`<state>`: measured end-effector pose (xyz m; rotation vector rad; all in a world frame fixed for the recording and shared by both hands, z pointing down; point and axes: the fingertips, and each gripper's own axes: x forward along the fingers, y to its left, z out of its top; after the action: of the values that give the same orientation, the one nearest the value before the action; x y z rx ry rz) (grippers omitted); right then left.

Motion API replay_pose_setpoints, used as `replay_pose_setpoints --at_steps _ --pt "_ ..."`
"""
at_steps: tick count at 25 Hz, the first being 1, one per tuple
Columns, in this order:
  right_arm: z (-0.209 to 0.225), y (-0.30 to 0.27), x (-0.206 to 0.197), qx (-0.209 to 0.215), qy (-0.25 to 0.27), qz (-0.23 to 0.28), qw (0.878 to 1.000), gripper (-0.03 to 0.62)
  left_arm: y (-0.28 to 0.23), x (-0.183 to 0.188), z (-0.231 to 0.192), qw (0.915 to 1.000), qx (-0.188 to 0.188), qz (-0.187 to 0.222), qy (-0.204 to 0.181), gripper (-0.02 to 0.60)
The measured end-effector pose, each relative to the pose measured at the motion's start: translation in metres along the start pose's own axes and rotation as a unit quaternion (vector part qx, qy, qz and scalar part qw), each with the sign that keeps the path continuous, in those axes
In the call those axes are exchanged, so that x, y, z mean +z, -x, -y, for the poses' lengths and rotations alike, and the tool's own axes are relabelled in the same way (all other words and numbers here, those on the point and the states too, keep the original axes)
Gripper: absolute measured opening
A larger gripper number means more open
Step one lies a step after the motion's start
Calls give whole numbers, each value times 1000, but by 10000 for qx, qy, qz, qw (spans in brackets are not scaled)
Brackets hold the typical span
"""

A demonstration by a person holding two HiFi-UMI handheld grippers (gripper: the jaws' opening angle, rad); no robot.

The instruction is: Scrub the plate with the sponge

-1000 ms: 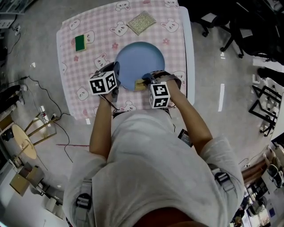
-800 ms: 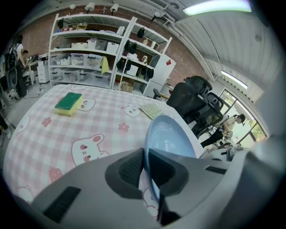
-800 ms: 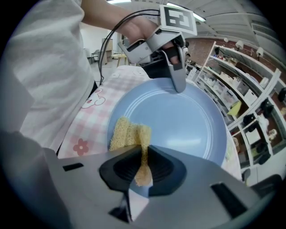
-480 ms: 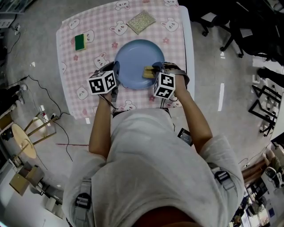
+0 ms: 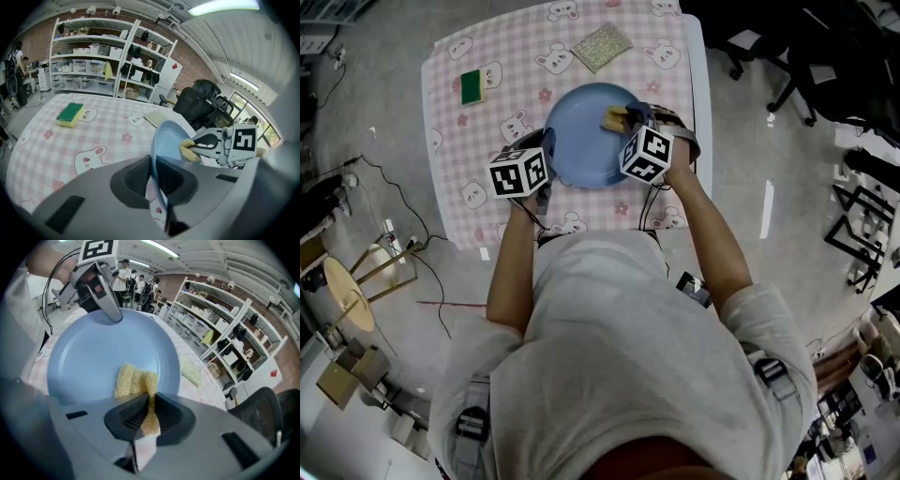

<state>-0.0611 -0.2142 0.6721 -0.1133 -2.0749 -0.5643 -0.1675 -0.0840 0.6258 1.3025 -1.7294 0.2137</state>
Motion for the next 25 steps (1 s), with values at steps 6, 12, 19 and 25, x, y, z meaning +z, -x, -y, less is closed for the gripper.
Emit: replay_pose_setpoints --at_steps 6,12,19,25 --pt "26 -13 14 -182 -128 53 9997 48 -5 4 3 10000 -13 40 -4 32" --pt "36 -16 48 -387 99 257 9989 48 -1 7 5 10000 21 43 -2 35" --pt "11 -13 81 -340 549 795 9947 48 -4 2 4 10000 45 -4 45 34" --pt "-29 -9 95 -40 1277 950 9872 48 -6 -5 -4 9998 137 -68 110 31"
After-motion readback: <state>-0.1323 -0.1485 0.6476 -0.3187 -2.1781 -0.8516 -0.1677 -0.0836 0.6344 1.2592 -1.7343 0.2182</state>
